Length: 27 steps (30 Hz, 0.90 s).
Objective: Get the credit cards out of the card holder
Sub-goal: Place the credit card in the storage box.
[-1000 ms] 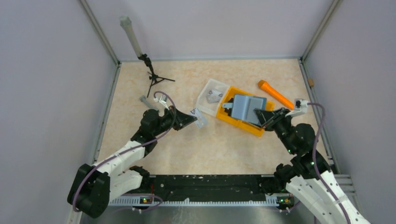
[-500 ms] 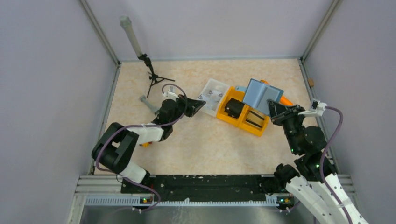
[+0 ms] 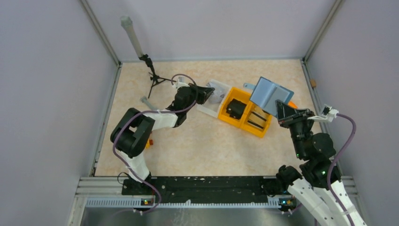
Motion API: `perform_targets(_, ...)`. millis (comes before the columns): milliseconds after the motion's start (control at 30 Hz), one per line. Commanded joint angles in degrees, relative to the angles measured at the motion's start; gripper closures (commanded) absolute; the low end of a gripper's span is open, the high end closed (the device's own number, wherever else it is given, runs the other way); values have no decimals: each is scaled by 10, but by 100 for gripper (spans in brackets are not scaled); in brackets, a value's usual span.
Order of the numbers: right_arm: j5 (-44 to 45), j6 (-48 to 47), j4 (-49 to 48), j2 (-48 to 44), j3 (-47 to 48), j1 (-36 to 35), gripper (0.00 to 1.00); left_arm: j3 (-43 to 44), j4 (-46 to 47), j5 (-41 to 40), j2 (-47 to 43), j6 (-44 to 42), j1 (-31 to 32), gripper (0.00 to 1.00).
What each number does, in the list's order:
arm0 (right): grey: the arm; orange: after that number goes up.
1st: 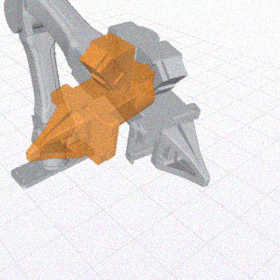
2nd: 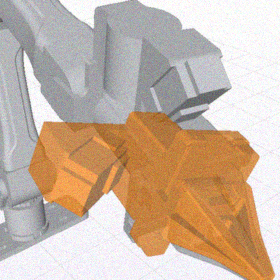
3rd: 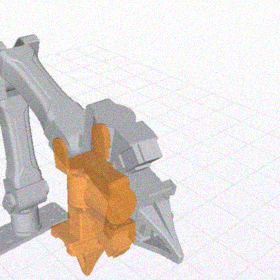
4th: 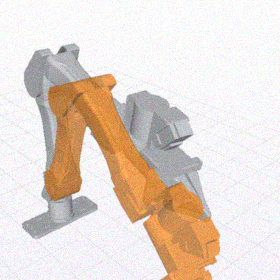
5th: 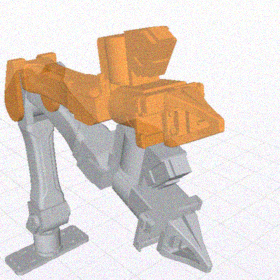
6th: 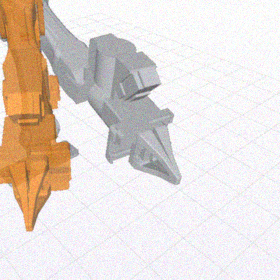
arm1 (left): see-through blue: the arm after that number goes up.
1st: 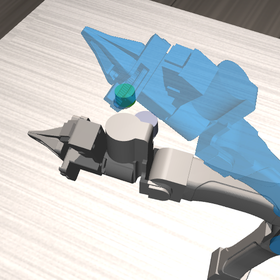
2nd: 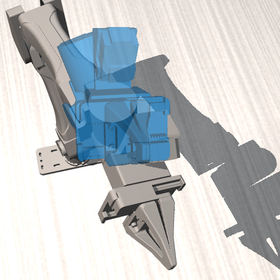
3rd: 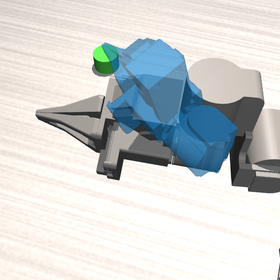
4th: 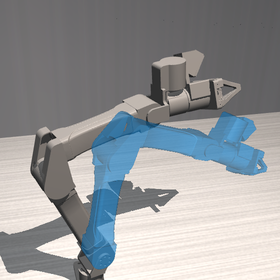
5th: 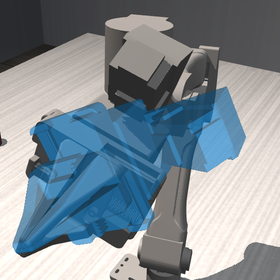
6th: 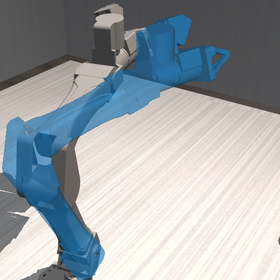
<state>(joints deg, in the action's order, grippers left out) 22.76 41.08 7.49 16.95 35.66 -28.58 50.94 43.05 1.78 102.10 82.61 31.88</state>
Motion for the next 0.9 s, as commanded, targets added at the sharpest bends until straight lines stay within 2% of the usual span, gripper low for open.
perform_targets(0, 15, 1, -13, -10, 11, 6, 100, 47, -48, -56, 20, -3, 5, 100)
perform_targets(267, 12, 7, -23, -9, 4, 6, 100, 105, -68, -52, 89, 15, 10, 99)
perform_targets(567, 10, 13, -24, -9, 0, 6, 100, 126, -90, -56, 119, 23, 17, 90)
perform_targets(700, 5, 17, -24, -8, -2, 5, 100, 133, -94, -38, 124, 18, 16, 60)
perform_targets(867, -24, 13, -22, 9, 3, 5, 100, 110, -113, -43, 65, -15, 15, 49)
